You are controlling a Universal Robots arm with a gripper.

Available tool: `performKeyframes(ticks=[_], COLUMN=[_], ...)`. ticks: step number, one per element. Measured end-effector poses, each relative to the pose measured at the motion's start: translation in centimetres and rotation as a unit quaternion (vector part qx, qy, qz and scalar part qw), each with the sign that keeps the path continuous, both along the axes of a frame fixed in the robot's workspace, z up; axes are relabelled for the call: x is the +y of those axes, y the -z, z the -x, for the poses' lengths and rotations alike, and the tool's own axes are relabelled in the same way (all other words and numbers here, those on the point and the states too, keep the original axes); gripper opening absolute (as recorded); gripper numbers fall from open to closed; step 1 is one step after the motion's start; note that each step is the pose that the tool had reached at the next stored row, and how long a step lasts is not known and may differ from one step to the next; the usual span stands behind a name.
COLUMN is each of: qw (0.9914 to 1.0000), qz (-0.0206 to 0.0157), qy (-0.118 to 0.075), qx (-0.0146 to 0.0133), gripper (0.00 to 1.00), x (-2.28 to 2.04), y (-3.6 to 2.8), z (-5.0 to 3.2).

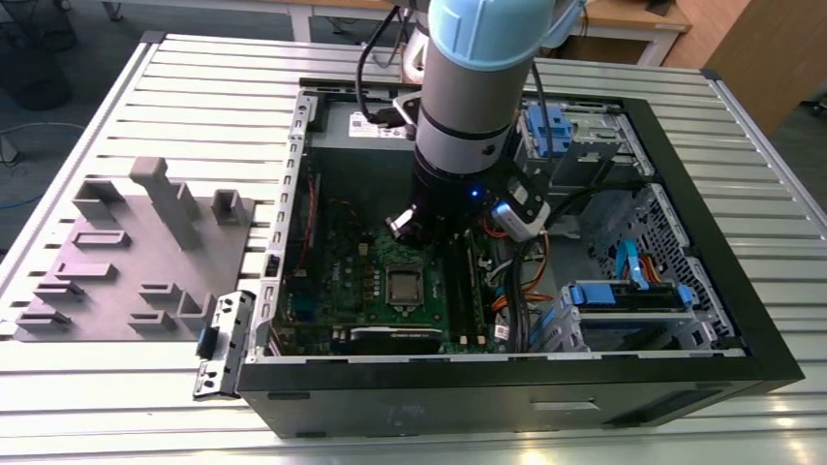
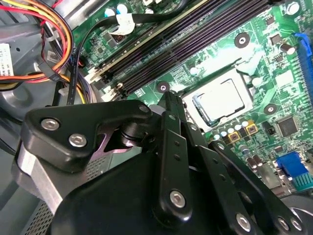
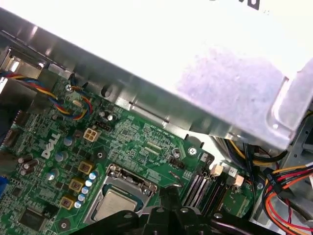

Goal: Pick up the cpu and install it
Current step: 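Close the cpu cover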

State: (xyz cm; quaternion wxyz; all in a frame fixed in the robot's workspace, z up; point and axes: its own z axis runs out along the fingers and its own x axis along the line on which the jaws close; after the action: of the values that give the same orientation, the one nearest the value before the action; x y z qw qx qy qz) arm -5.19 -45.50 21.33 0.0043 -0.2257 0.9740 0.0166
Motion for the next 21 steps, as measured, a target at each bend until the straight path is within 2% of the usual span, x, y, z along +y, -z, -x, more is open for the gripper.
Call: performKeyframes(ticks=[5, 7, 10, 17, 21], qw=[1.00000, 1.00000, 1.00000, 1.00000, 1.00000], qz=[0.0002, 0.0001, 0.0000, 0.0000, 0.0000], qy=[0.000, 0.000, 0.000, 0.000, 0.000], qx=[0.0001, 0.0001, 0.0000, 0.0001, 0.0001], gripper=[0.11, 0.11, 0.11, 0.11, 0.11], x=[0.00, -0.16, -0.67, -2.46, -3.04], y=[-0.01, -0.01, -0.01, 0.00, -0.01], z=[0.06, 0.40, 0.99, 1.41, 1.90])
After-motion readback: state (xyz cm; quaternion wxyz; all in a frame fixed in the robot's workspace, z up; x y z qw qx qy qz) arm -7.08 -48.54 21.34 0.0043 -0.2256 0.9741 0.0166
